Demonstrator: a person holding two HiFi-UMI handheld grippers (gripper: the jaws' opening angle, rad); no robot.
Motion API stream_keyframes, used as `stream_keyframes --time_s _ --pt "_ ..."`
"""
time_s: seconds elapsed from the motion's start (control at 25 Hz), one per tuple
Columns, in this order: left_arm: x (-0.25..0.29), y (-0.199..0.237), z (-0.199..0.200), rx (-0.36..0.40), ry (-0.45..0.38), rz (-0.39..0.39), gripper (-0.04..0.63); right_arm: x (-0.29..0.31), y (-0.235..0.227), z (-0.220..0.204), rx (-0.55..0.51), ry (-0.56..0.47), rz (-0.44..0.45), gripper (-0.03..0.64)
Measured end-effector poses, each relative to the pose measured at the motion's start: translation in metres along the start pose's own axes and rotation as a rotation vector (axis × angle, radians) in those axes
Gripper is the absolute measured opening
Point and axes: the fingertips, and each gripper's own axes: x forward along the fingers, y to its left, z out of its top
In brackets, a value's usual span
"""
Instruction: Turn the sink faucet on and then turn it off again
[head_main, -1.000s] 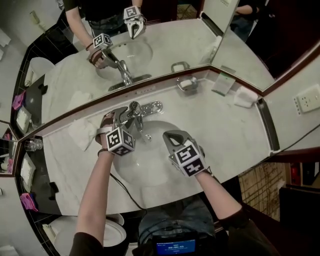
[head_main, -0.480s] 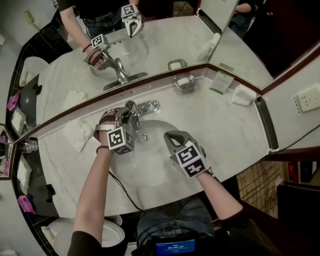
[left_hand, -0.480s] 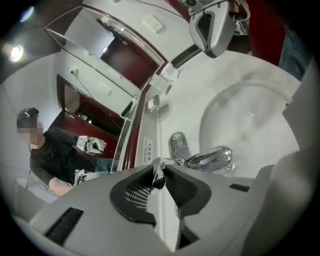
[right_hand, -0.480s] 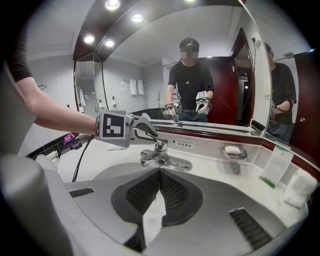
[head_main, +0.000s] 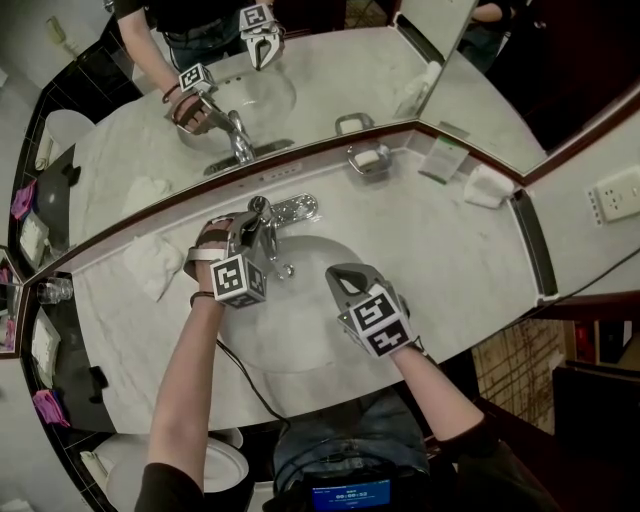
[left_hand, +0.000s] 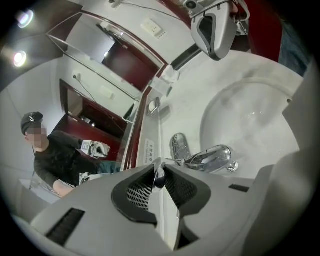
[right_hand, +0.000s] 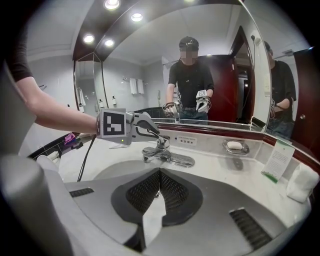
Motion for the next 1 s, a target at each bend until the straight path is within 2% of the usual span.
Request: stream_keyframes --time_s 0.48,1.0 --pt "-0.004 -0.006 0.0 0.019 -0.031 0.117 0.067 0.003 0.007 -0.027 0.03 0.018 -0.002 0.021" --pt "-0.007 -0.015 -0.002 0.028 -0.058 0.201 0.057 0.009 0.012 -0.041 0.037 0.024 -0.006 0.022"
